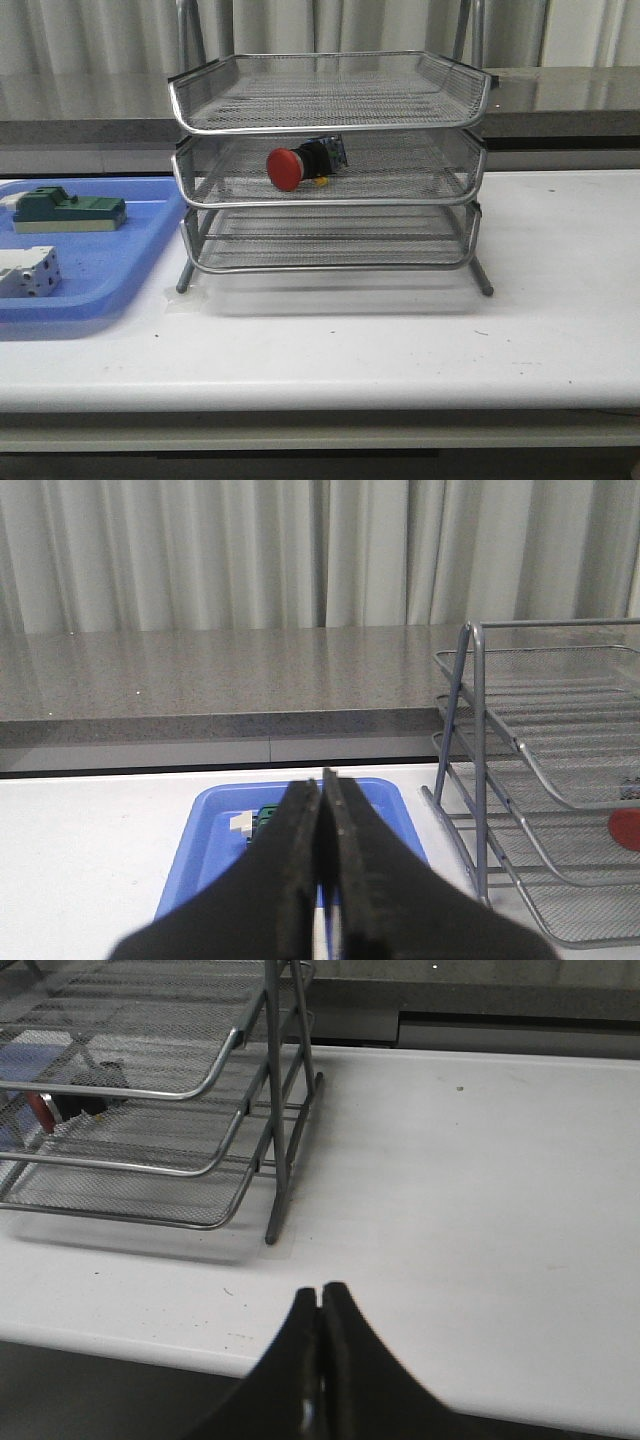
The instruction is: Place button on rack with both arms
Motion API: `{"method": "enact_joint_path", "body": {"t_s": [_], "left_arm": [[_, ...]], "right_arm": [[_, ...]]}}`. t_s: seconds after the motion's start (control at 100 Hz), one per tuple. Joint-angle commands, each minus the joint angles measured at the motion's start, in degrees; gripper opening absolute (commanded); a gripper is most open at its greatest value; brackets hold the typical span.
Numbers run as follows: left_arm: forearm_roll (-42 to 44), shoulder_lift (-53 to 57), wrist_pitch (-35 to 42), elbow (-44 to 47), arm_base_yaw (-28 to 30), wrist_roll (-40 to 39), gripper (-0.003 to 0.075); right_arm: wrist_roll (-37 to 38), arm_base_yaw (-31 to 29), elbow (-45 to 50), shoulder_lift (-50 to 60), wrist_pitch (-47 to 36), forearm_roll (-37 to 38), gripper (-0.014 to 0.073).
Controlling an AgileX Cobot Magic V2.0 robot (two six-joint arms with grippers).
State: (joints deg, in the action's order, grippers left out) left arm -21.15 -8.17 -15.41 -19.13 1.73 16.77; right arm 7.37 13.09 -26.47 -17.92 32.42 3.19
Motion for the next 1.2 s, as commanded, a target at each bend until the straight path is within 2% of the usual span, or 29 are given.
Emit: {"method": "enact_joint_path", "body": {"t_s": [0.0,0.64,0.85,1.03,1.19], "left_arm": [[-0.9,-0.6,4.7,-1.6,0.2,-0.4,-0.002],[-0.9,-0.6,4.7,-1.6,0.2,-0.4,-0.002],[-0.9,-0.6,4.7,-1.6,0.2,-0.4,-0.002],[-0.9,-0.6,4.7,-1.6,0.2,-0.4,-0.002],[-0.9,-0.6,4.7,-1.6,0.2,-0.4,-0.002]], "right_arm": [[-0.5,-0.4,-1.4,-0.4,-3.4,1.0,-0.0057],[-0.5,-0.4,-1.4,-0.4,-2.8,1.0,-0.0057],[-0.5,-0.4,-1.3,0.5,-4.5,3.3,-0.0057],[-0.5,-0.9,4.3,4.5,-14.2,5.1,-0.0057],[-0.5,-4.1,12.5,9.3,-23.5,4.7,-0.0057]]}}
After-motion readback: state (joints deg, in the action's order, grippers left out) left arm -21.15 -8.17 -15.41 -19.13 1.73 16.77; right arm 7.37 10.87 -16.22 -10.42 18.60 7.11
